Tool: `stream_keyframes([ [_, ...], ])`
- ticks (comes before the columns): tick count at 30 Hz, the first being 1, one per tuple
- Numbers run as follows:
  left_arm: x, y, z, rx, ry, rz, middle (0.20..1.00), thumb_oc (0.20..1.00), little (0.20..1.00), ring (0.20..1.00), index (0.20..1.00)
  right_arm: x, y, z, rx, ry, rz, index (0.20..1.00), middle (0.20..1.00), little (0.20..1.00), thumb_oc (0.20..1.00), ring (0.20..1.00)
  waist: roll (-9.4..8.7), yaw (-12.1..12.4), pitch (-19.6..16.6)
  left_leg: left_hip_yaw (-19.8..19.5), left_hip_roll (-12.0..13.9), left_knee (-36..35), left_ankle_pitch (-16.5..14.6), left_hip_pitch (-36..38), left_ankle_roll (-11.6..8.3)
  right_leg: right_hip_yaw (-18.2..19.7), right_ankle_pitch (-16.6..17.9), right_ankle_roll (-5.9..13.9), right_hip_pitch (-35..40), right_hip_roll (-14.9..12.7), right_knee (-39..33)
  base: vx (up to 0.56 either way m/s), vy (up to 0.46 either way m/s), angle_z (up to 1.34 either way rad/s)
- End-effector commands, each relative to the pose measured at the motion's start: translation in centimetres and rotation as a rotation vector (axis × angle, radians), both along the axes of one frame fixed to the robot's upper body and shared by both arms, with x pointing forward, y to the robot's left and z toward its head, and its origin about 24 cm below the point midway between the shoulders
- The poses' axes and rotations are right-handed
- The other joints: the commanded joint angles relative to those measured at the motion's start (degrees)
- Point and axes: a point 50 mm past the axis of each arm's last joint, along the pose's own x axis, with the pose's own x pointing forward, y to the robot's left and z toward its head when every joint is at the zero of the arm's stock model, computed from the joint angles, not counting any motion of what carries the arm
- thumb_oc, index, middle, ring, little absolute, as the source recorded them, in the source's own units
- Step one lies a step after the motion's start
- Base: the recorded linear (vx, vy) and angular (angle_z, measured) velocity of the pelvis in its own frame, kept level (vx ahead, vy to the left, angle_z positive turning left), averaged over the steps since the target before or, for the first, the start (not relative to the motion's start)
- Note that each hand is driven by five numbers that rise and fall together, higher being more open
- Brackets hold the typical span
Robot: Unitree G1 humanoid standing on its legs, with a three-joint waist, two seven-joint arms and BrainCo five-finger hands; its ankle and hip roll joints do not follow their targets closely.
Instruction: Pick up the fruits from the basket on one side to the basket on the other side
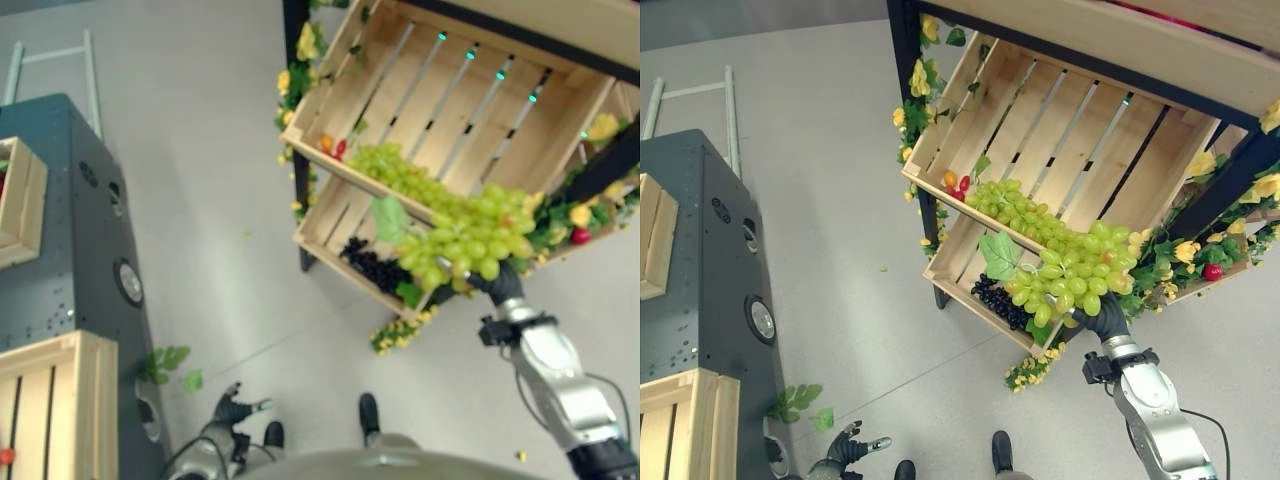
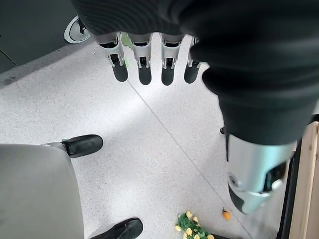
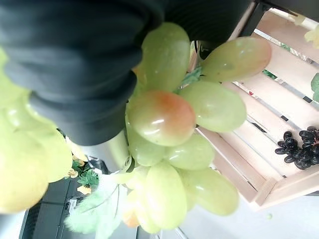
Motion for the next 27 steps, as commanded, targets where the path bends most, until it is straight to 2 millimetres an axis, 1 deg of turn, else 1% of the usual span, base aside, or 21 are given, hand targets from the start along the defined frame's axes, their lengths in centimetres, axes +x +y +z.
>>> stream_keyframes([
  [1, -2.3, -0.1, -1.2, 0.023, 0.130, -0.047, 1.000, 1.000, 1.000, 1.000, 1.000, 0.9, -3.1, 12.8, -0.025, -0.593, -0.106, 0.200, 0.200, 0.200, 0.200, 0.200, 0.74, -0.8, -4.3, -2.1, -1.7, 0.1, -3.5, -1.9, 1.97, -0.2, -6.3, 1.79, 2.2, 3.0, 0.2, 0.00, 0.000, 0.00],
  [3, -2.4, -0.1, -1.2, 0.024, 0.135, -0.046, 1.000, 1.000, 1.000, 1.000, 1.000, 1.0, -3.0, 12.9, -0.030, -0.598, -0.101, 0.200, 0.200, 0.200, 0.200, 0.200, 0.64, -0.7, -4.4, -2.0, -1.7, 0.1, -3.5, -1.8, 1.97, -0.1, -6.3, 1.80, 2.3, 3.1, 0.2, 0.00, 0.000, 0.00],
  [4, -2.5, -0.1, -1.3, 0.022, 0.140, -0.044, 1.000, 1.000, 1.000, 1.000, 1.000, 1.0, -2.5, 13.1, -0.029, -0.604, -0.070, 0.200, 0.200, 0.200, 0.200, 0.200, 0.50, -0.6, -4.4, -1.8, -1.7, 0.1, -3.6, -1.8, 1.92, 0.0, -6.3, 1.79, 2.4, 3.1, 0.2, 0.00, 0.000, 0.00],
  [6, -2.6, -0.1, -1.3, 0.021, 0.143, -0.041, 1.000, 1.000, 1.000, 1.000, 1.000, 1.0, -2.1, 13.1, -0.024, -0.602, -0.051, 0.200, 0.200, 0.200, 0.200, 0.200, 0.45, -0.5, -4.4, -1.8, -1.7, 0.1, -3.6, -1.8, 1.92, 0.0, -6.3, 1.82, 2.4, 3.1, 0.2, 0.00, 0.000, 0.00],
  [13, -2.5, 0.0, -1.3, 0.021, 0.142, -0.043, 1.000, 1.000, 1.000, 1.000, 1.000, 0.0, 1.0, 12.2, -0.015, -0.586, 0.106, 0.200, 0.200, 0.200, 0.200, 0.200, 0.12, -0.5, -4.3, -1.8, -1.7, 0.1, -3.7, -1.6, 2.10, 0.1, -6.3, 1.79, 2.5, 3.1, 0.2, -0.01, 0.006, -0.05],
  [15, -2.5, 0.0, -1.2, 0.022, 0.141, -0.043, 1.000, 1.000, 1.000, 1.000, 1.000, -0.2, 1.3, 12.2, -0.013, -0.588, 0.120, 0.200, 0.200, 0.200, 0.200, 0.200, 0.08, -0.5, -4.3, -1.9, -1.7, 0.1, -3.7, -1.6, 2.11, 0.1, -6.3, 1.80, 2.6, 3.1, 0.2, 0.00, 0.003, -0.07],
  [17, -2.3, 0.1, -1.2, 0.027, 0.132, -0.043, 1.000, 1.000, 1.000, 1.000, 1.000, -0.8, 2.3, 12.0, -0.003, -0.593, 0.178, 0.200, 0.200, 0.200, 0.200, 0.200, -0.12, -0.6, -4.1, -1.9, -1.7, 0.1, -3.7, -1.7, 2.15, 0.1, -6.2, 1.80, 2.6, 3.0, 0.4, 0.00, 0.000, 0.00],
  [27, -2.2, 0.6, -1.0, 0.046, 0.121, -0.032, 1.000, 1.000, 1.000, 1.000, 1.000, -2.8, 3.1, 13.1, -0.009, -0.658, 0.266, 0.200, 0.200, 0.200, 0.200, 0.200, -1.18, -1.4, -4.1, -1.4, -2.1, 0.1, -3.8, -1.7, 2.43, 0.9, -5.9, 2.12, 2.2, 2.7, 0.7, -0.01, 0.008, -0.01],
])
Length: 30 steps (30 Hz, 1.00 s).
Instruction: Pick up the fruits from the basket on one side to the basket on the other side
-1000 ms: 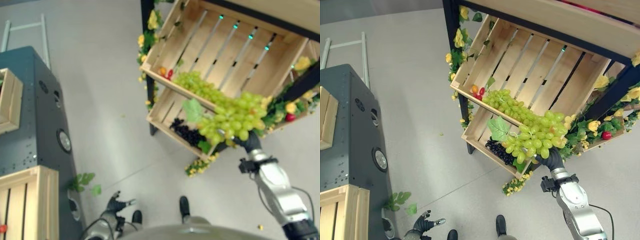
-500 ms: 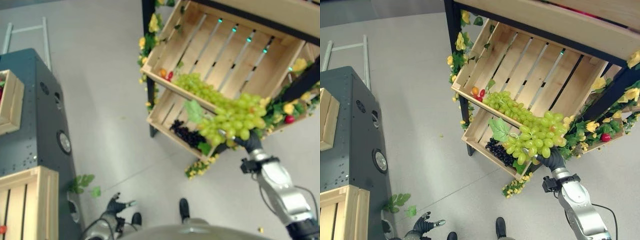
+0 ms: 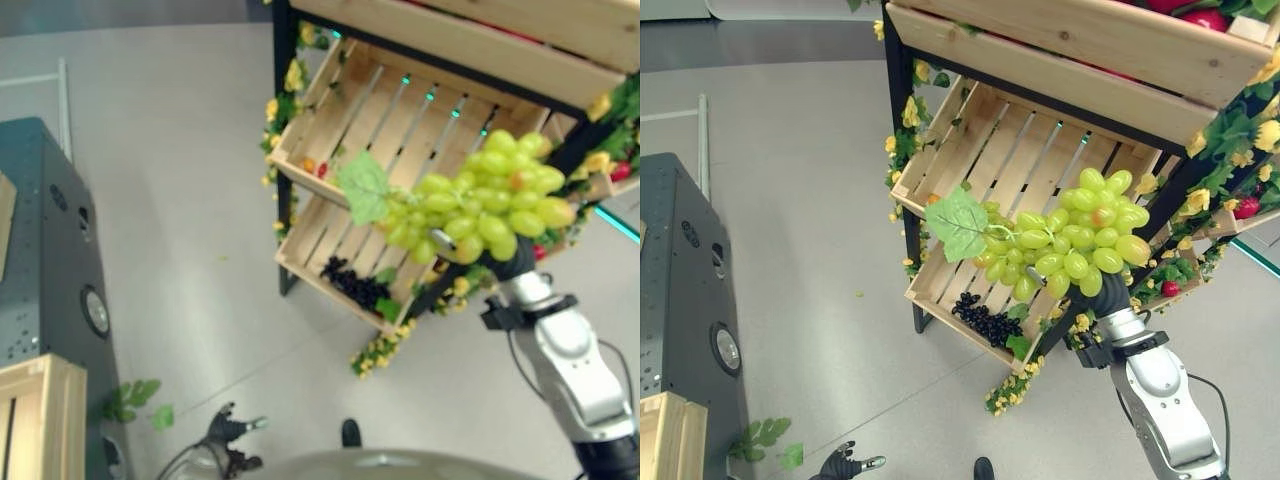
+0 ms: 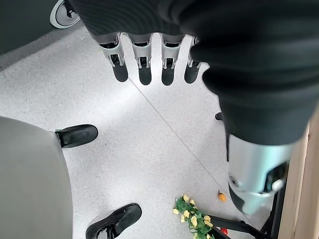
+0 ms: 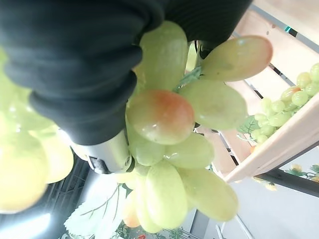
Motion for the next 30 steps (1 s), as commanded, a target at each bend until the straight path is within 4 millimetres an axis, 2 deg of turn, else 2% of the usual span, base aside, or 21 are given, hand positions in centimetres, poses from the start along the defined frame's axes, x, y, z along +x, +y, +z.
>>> stream_keyframes([
  [1, -0.2, 0.1, -0.3, 0.034, 0.036, -0.044, 1.000, 1.000, 1.000, 1.000, 1.000, -1.8, 0.0, 5.3, -0.006, -0.293, 0.053, 0.200, 0.200, 0.200, 0.200, 0.200, 1.82, 0.4, 1.8, -1.8, -2.0, 0.2, -3.6, -1.6, 2.62, -0.2, -6.1, 1.82, 3.1, 2.5, 0.7, 0.00, 0.000, 0.00],
  [8, -0.3, 0.4, -0.2, 0.044, 0.041, -0.052, 1.000, 1.000, 1.000, 1.000, 1.000, -2.4, 0.8, 5.2, -0.016, -0.274, 0.137, 0.200, 0.200, 0.200, 0.200, 0.200, 1.26, 0.1, 1.6, -1.5, -2.3, 0.2, -3.8, -1.4, 2.90, 0.4, -6.0, 1.91, 3.0, 2.4, 1.0, -0.01, 0.020, -0.09],
  [15, -0.5, 0.5, -0.2, 0.049, 0.049, -0.061, 1.000, 1.000, 1.000, 1.000, 1.000, -1.4, 0.6, 5.4, -0.021, -0.281, 0.086, 0.200, 0.200, 0.200, 0.200, 0.200, 1.07, 0.5, 1.2, -1.4, -2.6, 0.2, -4.0, -1.2, 3.21, 0.7, -5.7, 2.15, 3.0, 2.0, 0.9, -0.01, 0.006, -0.02],
  [17, -0.5, 0.7, -0.2, 0.052, 0.042, -0.074, 1.000, 1.000, 1.000, 1.000, 1.000, 0.0, 0.2, 5.3, -0.038, -0.268, 0.025, 0.200, 0.200, 0.200, 0.200, 0.200, 1.02, 0.9, 1.1, -1.4, -2.7, 0.2, -4.0, -1.2, 3.32, 0.8, -5.6, 2.23, 2.9, 1.9, 1.0, -0.01, 0.012, -0.04],
  [18, 0.1, 0.2, -0.1, 0.040, 0.031, -0.092, 1.000, 1.000, 1.000, 1.000, 1.000, 0.7, -0.1, 5.7, -0.042, -0.279, -0.002, 0.200, 0.200, 0.200, 0.200, 0.200, 0.92, 1.0, 1.0, -1.4, -2.8, 0.2, -4.0, -1.2, 3.37, 0.8, -5.5, 2.26, 2.8, 1.9, 0.9, -0.01, 0.015, -0.07],
  [24, 0.1, -0.2, -0.1, 0.024, 0.034, -0.108, 1.000, 1.000, 1.000, 1.000, 1.000, 2.3, -0.9, 5.9, -0.055, -0.265, -0.074, 0.200, 0.200, 0.200, 0.200, 0.200, 0.77, 1.6, 0.9, -1.8, -3.0, 0.2, -3.9, -1.4, 3.49, 0.6, -5.3, 2.32, 2.9, 1.6, 0.9, 0.00, 0.002, -0.01],
  [30, -0.2, -0.9, -0.4, 0.011, 0.057, -0.132, 1.000, 1.000, 1.000, 1.000, 1.000, 5.1, -2.8, 6.6, -0.101, -0.233, -0.214, 0.200, 0.200, 0.200, 0.200, 0.200, 0.65, 2.6, 0.6, -2.5, -3.3, 0.2, -3.8, -1.4, 3.45, -0.3, -5.3, 2.13, 3.2, 1.2, 0.8, 0.00, 0.000, 0.00],
])
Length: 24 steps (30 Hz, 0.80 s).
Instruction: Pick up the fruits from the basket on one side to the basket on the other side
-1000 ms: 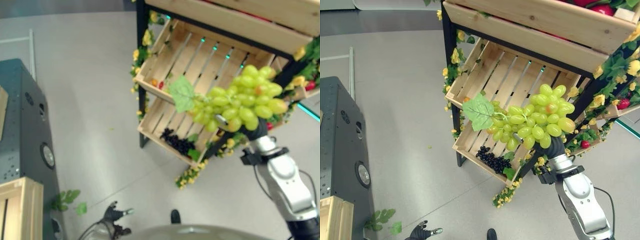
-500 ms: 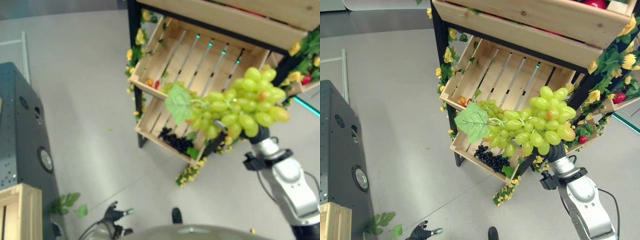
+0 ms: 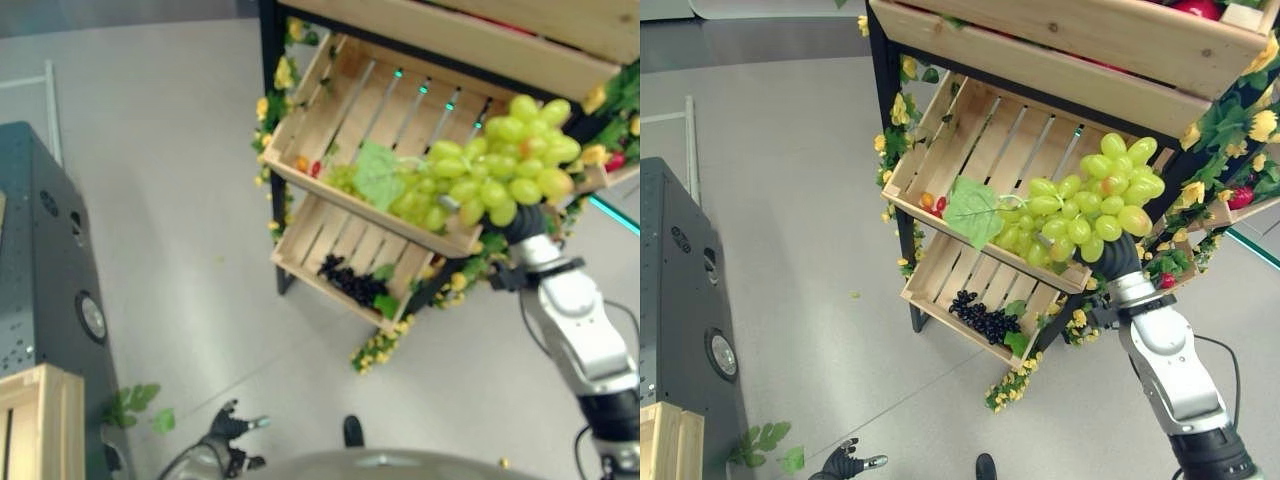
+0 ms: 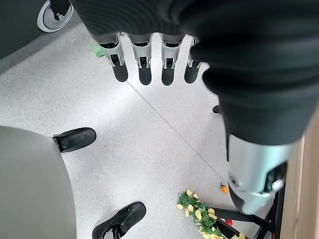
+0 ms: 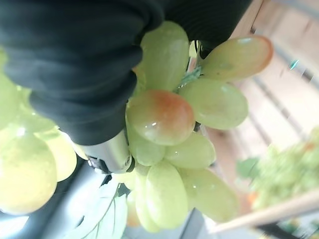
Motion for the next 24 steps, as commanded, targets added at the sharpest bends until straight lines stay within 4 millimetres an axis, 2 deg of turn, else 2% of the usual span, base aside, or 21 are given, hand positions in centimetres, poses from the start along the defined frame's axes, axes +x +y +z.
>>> stream_keyframes([
  [1, -0.5, -0.7, -0.4, 0.005, 0.051, -0.084, 1.000, 1.000, 1.000, 1.000, 1.000, 0.6, -0.5, 4.6, -0.006, -0.197, -0.047, 0.200, 0.200, 0.200, 0.200, 0.200, 0.60, 2.2, 0.1, -3.5, -3.1, 0.2, -3.4, -2.3, 3.26, -2.0, -5.9, 2.26, 3.0, 1.0, 0.7, 0.00, 0.000, 0.00],
  [11, -0.8, -1.7, -0.7, -0.017, 0.073, -0.109, 1.000, 1.000, 1.000, 1.000, 1.000, 4.3, -2.6, 4.6, -0.047, -0.096, -0.180, 0.200, 0.200, 0.200, 0.200, 0.200, 0.71, 2.8, 0.2, -3.9, -3.0, 0.1, -3.1, -2.4, 2.85, -3.0, -5.9, 2.01, 3.3, 1.0, 0.4, 0.01, -0.002, 0.06],
  [15, -0.7, -2.0, -0.7, -0.022, 0.078, -0.132, 1.000, 1.000, 1.000, 1.000, 1.000, 6.6, -4.2, 3.7, -0.075, 0.007, -0.282, 0.200, 0.200, 0.200, 0.200, 0.200, 0.68, 3.2, 0.7, -4.1, -2.9, 0.1, -2.8, -2.7, 2.56, -3.4, -5.9, 1.89, 3.2, 1.0, 0.4, 0.00, 0.000, 0.00],
  [16, -0.7, -2.0, -0.7, -0.023, 0.077, -0.130, 1.000, 1.000, 1.000, 1.000, 1.000, 6.7, -4.2, 3.8, -0.076, 0.005, -0.280, 0.200, 0.200, 0.200, 0.200, 0.200, 0.72, 3.1, 0.7, -4.1, -2.9, 0.1, -2.8, -2.7, 2.56, -3.4, -5.9, 1.89, 3.2, 1.0, 0.4, -0.03, -0.009, 0.03],
  [17, -0.5, -1.9, -0.7, -0.022, 0.079, -0.144, 1.000, 1.000, 1.000, 1.000, 1.000, 8.2, -5.1, 3.8, -0.134, 0.060, -0.350, 0.200, 0.200, 0.200, 0.200, 0.200, 0.65, 3.4, 1.0, -4.1, -2.8, 0.1, -2.6, -2.9, 2.36, -3.6, -5.9, 1.82, 3.1, 1.1, 0.3, -0.02, -0.005, 0.04],
  [18, -0.5, -2.0, -0.7, -0.024, 0.078, -0.142, 1.000, 1.000, 1.000, 1.000, 1.000, 8.3, -5.1, 3.9, -0.135, 0.059, -0.348, 0.200, 0.200, 0.200, 0.200, 0.200, 0.72, 3.3, 1.1, -4.0, -2.8, 0.1, -2.6, -2.9, 2.36, -3.5, -5.9, 1.82, 3.1, 1.1, 0.4, -0.02, -0.006, 0.04],
  [19, -0.1, -1.9, -0.6, -0.025, 0.077, -0.146, 1.000, 1.000, 1.000, 1.000, 1.000, 9.5, -6.0, 4.3, -0.161, 0.098, -0.413, 0.200, 0.200, 0.200, 0.200, 0.200, 0.80, 3.5, 1.3, -4.0, -2.7, 0.2, -2.5, -3.1, 2.23, -3.6, -5.8, 1.67, 3.0, 1.1, 0.4, 0.00, 0.000, 0.00],
  [21, -0.1, -1.5, -0.6, -0.016, 0.080, -0.157, 1.000, 1.000, 1.000, 1.000, 1.000, 10.5, -7.5, 5.0, -0.219, 0.137, -0.510, 0.200, 0.200, 0.200, 0.200, 0.200, 0.69, 4.0, 1.3, -4.1, -2.5, 0.2, -2.3, -3.3, 2.01, -3.7, -5.8, 1.57, 2.9, 1.2, 0.3, 0.00, -0.002, 0.02],
  [22, 0.0, -1.5, -0.6, -0.018, 0.078, -0.153, 1.000, 1.000, 1.000, 1.000, 1.000, 10.7, -7.3, 5.2, -0.221, 0.134, -0.506, 0.200, 0.200, 0.200, 0.200, 0.200, 0.84, 3.8, 1.4, -4.1, -2.5, 0.2, -2.3, -3.3, 2.01, -3.7, -5.8, 1.57, 2.9, 1.2, 0.3, 0.00, 0.000, 0.00],
  [24, 0.1, -1.2, -0.5, -0.011, 0.080, -0.168, 1.000, 1.000, 1.000, 1.000, 1.000, 11.6, -8.7, 6.5, -0.355, 0.185, -0.604, 0.200, 0.200, 0.200, 0.200, 0.200, 0.82, 4.2, 1.6, -4.2, -2.5, 0.2, -2.1, -3.6, 1.81, -3.9, -5.7, 1.44, 2.7, 1.3, 0.3, -0.01, -0.001, 0.03],
])
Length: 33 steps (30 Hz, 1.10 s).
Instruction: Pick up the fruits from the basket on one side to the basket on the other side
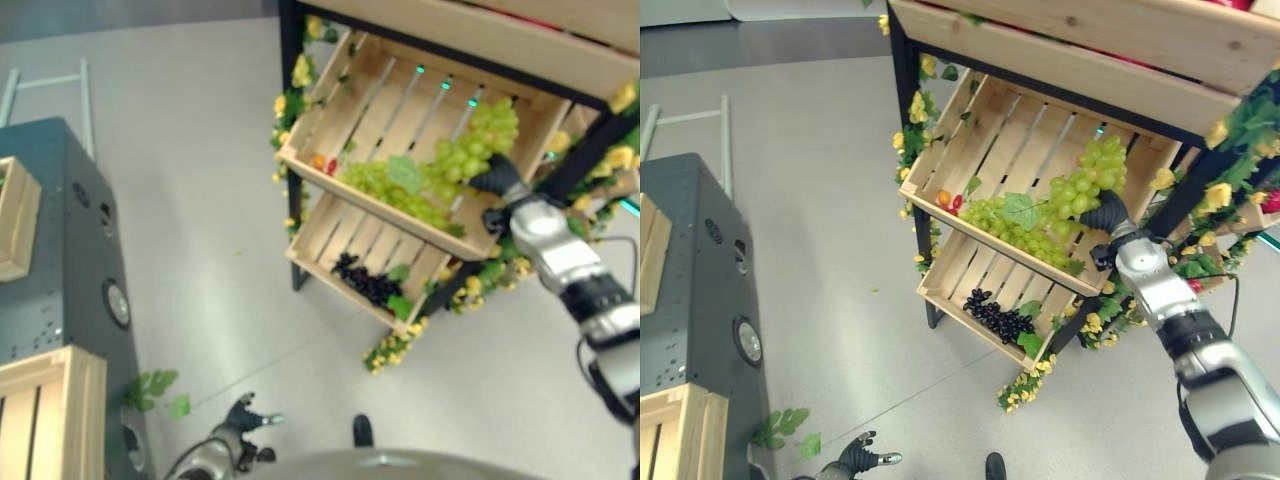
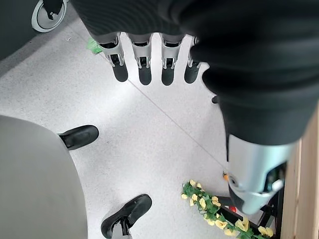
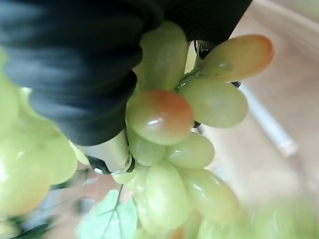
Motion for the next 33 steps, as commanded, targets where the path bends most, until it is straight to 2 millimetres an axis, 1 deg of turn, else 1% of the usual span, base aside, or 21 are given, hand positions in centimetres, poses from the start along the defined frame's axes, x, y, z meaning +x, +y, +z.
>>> stream_keyframes([
  [1, -1.5, 1.2, -0.5, 0.035, 0.080, -0.033, 1.000, 1.000, 1.000, 1.000, 1.000, 0.8, -4.4, 8.7, -0.245, -0.103, -0.195, 0.335, 0.335, 0.335, 0.335, 0.335, -1.13, 1.7, 0.5, -2.6, -2.5, 0.2, -1.9, -3.7, 1.59, -1.9, -5.5, 1.52, 1.9, 1.5, 0.3, 0.00, -0.009, -0.05],
  [2, -1.3, 1.4, -0.4, 0.039, 0.080, -0.037, 1.000, 1.000, 1.000, 1.000, 1.000, 1.0, -4.7, 8.9, -0.280, -0.074, -0.218, 0.853, 0.853, 0.853, 0.853, 0.853, -1.05, 1.7, 0.5, -2.7, -2.4, 0.2, -1.9, -3.8, 1.51, -2.0, -5.5, 1.51, 1.9, 1.6, 0.2, 0.00, -0.009, -0.09],
  [3, -1.3, 1.3, -0.4, 0.036, 0.078, -0.035, 1.000, 1.000, 1.000, 1.000, 1.000, 1.1, -4.6, 9.0, -0.283, -0.076, -0.215, 1.000, 1.000, 1.000, 1.000, 1.000, -0.87, 1.5, 0.6, -2.7, -2.4, 0.2, -1.9, -3.8, 1.50, -2.0, -5.5, 1.51, 1.9, 1.6, 0.2, 0.03, 0.000, -0.06],
  [4, -1.1, 1.7, -0.3, 0.045, 0.084, -0.036, 1.000, 1.000, 1.000, 1.000, 1.000, 1.3, -4.8, 9.7, -0.345, -0.054, -0.260, 1.000, 1.000, 1.000, 1.000, 1.000, -0.78, 1.7, 0.5, -2.9, -2.3, 0.1, -1.8, -3.8, 1.38, -2.2, -5.7, 1.47, 2.0, 1.6, 0.2, 0.00, 0.000, 0.00],
  [6, -1.2, 2.0, -0.3, 0.047, 0.088, -0.031, 1.000, 1.000, 1.000, 1.000, 1.000, 1.6, -4.3, 10.3, -0.416, -0.046, -0.254, 1.000, 1.000, 1.000, 1.000, 1.000, -0.70, 1.7, 0.6, -3.2, -2.2, 0.1, -1.7, -3.9, 1.28, -2.4, -5.7, 1.37, 2.0, 1.6, 0.2, 0.02, 0.004, 0.04],
  [7, -1.2, 2.0, -0.3, 0.048, 0.089, -0.031, 1.000, 1.000, 1.000, 1.000, 1.000, 1.6, -4.2, 10.5, -0.410, -0.055, -0.253, 1.000, 1.000, 1.000, 1.000, 1.000, -0.55, 1.6, 0.6, -3.2, -2.2, 0.1, -1.6, -3.9, 1.22, -2.5, -5.7, 1.38, 1.9, 1.5, 0.2, 0.00, 0.006, 0.05],
  [8, -1.3, 2.2, -0.3, 0.051, 0.093, -0.025, 1.000, 1.000, 1.000, 1.000, 1.000, 1.8, -3.7, 11.2, -0.455, -0.064, -0.233, 1.000, 1.000, 1.000, 1.000, 1.000, -0.58, 1.6, 0.7, -3.4, -2.2, 0.1, -1.5, -4.2, 1.12, -2.6, -5.7, 1.32, 1.8, 1.5, 0.2, 0.00, 0.005, 0.03],
  [15, -1.5, 2.2, -0.4, 0.042, 0.099, -0.022, 1.000, 1.000, 1.000, 1.000, 1.000, 1.8, -2.7, 11.9, -0.527, -0.078, -0.179, 1.000, 1.000, 1.000, 1.000, 1.000, -0.51, 1.3, 0.7, -3.6, -2.2, 0.1, -1.5, -4.6, 1.00, -2.9, -5.8, 1.35, 1.7, 1.5, 0.2, 0.00, 0.002, 0.02],
  [16, -1.6, 2.2, -0.4, 0.039, 0.103, -0.023, 1.000, 1.000, 1.000, 1.000, 1.000, 1.8, -2.2, 12.1, -0.541, -0.093, -0.152, 1.000, 1.000, 1.000, 1.000, 1.000, -0.55, 1.2, 0.7, -3.6, -2.2, 0.1, -1.5, -4.5, 1.01, -2.9, -5.9, 1.36, 1.7, 1.5, 0.2, 0.00, 0.000, 0.00],
  [17, -1.6, 2.2, -0.4, 0.039, 0.103, -0.023, 1.000, 1.000, 1.000, 1.000, 1.000, 1.8, -2.2, 12.1, -0.541, -0.093, -0.152, 1.000, 1.000, 1.000, 1.000, 1.000, -0.55, 1.2, 0.7, -3.6, -2.2, 0.1, -1.5, -4.5, 1.01, -2.9, -5.9, 1.36, 1.7, 1.5, 0.2, 0.00, 0.000, 0.00],
  [20, -1.7, 2.3, -0.4, 0.032, 0.105, -0.021, 1.000, 1.000, 1.000, 1.000, 1.000, 1.4, -1.4, 12.8, -0.540, -0.151, -0.100, 1.000, 1.000, 1.000, 1.000, 1.000, -0.49, 1.0, 0.7, -3.6, -2.2, 0.1, -1.6, -4.4, 1.02, -2.8, -5.9, 1.44, 1.8, 1.4, 0.2, 0.00, 0.000, 0.00],
  [21, -1.6, 2.2, -0.4, 0.030, 0.101, -0.018, 1.000, 1.000, 1.000, 1.000, 1.000, 1.2, -0.9, 12.7, -0.509, -0.183, -0.067, 1.000, 1.000, 1.000, 1.000, 1.000, -0.29, 0.8, 0.7, -3.6, -2.2, 0.1, -1.6, -4.5, 1.03, -2.8, -5.9, 1.48, 1.8, 1.3, 0.2, 0.00, 0.000, 0.00],
  [22, -1.6, 2.3, -0.4, 0.033, 0.102, -0.020, 1.000, 1.000, 1.000, 1.000, 1.000, 1.2, -1.0, 12.5, -0.506, -0.181, -0.069, 1.000, 1.000, 1.000, 1.000, 1.000, -0.45, 0.9, 0.7, -3.6, -2.2, 0.1, -1.6, -4.4, 1.03, -2.9, -6.0, 1.48, 1.8, 1.3, 0.2, 0.00, 0.000, 0.00],
  [23, -1.5, 2.3, -0.3, 0.027, 0.092, -0.012, 1.000, 1.000, 1.000, 1.000, 1.000, 0.3, -0.1, 12.1, -0.425, -0.238, 0.025, 1.000, 1.000, 1.000, 1.000, 1.000, -0.25, 0.6, 0.8, -3.7, -2.2, 0.1, -1.6, -4.5, 1.07, -2.9, -6.0, 1.54, 1.8, 1.3, 0.2, 0.00, 0.007, 0.07],
  [27, -1.6, 2.0, -0.4, 0.020, 0.083, -0.003, 1.000, 1.000, 1.000, 1.000, 1.000, -1.5, 0.9, 9.8, -0.216, -0.304, 0.161, 1.000, 1.000, 1.000, 1.000, 1.000, 0.09, 0.5, 0.8, -3.7, -2.3, 0.1, -1.7, -4.5, 1.29, -2.8, -6.1, 1.64, 1.7, 1.1, 0.2, 0.00, 0.002, 0.06],
  [28, -1.6, 1.9, -0.4, 0.016, 0.079, -0.005, 1.000, 1.000, 1.000, 1.000, 1.000, -2.4, 1.6, 8.9, -0.140, -0.323, 0.227, 1.000, 1.000, 1.000, 1.000, 1.000, 0.03, 0.5, 0.8, -3.7, -2.4, 0.1, -1.7, -4.6, 1.34, -2.9, -6.0, 1.67, 1.7, 1.0, 0.2, 0.00, 0.000, 0.00],
  [29, -1.5, 1.8, -0.4, 0.016, 0.075, -0.005, 1.000, 1.000, 1.000, 1.000, 1.000, -2.7, 1.5, 8.6, -0.109, -0.334, 0.228, 1.000, 1.000, 1.000, 1.000, 1.000, 0.12, 0.4, 0.9, -3.7, -2.4, 0.1, -1.7, -4.7, 1.39, -2.9, -6.1, 1.70, 1.6, 0.9, 0.2, 0.00, 0.000, 0.00],
  [30, -1.5, 1.8, -0.3, 0.017, 0.072, -0.006, 1.000, 1.000, 1.000, 1.000, 1.000, -3.4, 1.8, 7.9, -0.066, -0.342, 0.261, 1.000, 1.000, 1.000, 1.000, 1.000, 0.07, 0.5, 0.9, -3.8, -2.5, 0.1, -1.8, -4.7, 1.47, -2.9, -6.1, 1.74, 1.6, 0.9, 0.2, -0.01, 0.006, -0.04],
  [31, -1.3, 1.8, -0.3, 0.017, 0.066, -0.004, 1.000, 1.000, 1.000, 1.000, 1.000, -4.0, 2.3, 7.7, -0.042, -0.360, 0.288, 1.000, 1.000, 1.000, 1.000, 1.000, 0.13, 0.5, 0.9, -3.8, -2.6, 0.1, -1.8, -4.8, 1.51, -2.9, -6.1, 1.77, 1.5, 0.8, 0.2, 0.00, 0.000, 0.00],
  [32, -1.2, 1.6, -0.3, 0.012, 0.060, -0.001, 1.000, 1.000, 1.000, 1.000, 1.000, -4.7, 3.1, 7.3, 0.011, -0.377, 0.351, 1.000, 1.000, 1.000, 1.000, 1.000, 0.35, 0.3, 1.0, -3.8, -2.6, 0.1, -1.8, -4.8, 1.58, -2.9, -6.1, 1.81, 1.4, 0.7, 0.2, -0.01, 0.009, -0.03],
  [33, -1.1, 1.6, -0.3, 0.012, 0.057, -0.001, 1.000, 1.000, 1.000, 1.000, 1.000, -5.2, 3.3, 7.0, 0.027, -0.386, 0.363, 1.000, 1.000, 1.000, 1.000, 1.000, 0.35, 0.3, 1.0, -3.8, -2.7, 0.1, -1.8, -4.8, 1.63, -2.9, -6.1, 1.82, 1.4, 0.7, 0.2, 0.00, 0.000, 0.00],
])
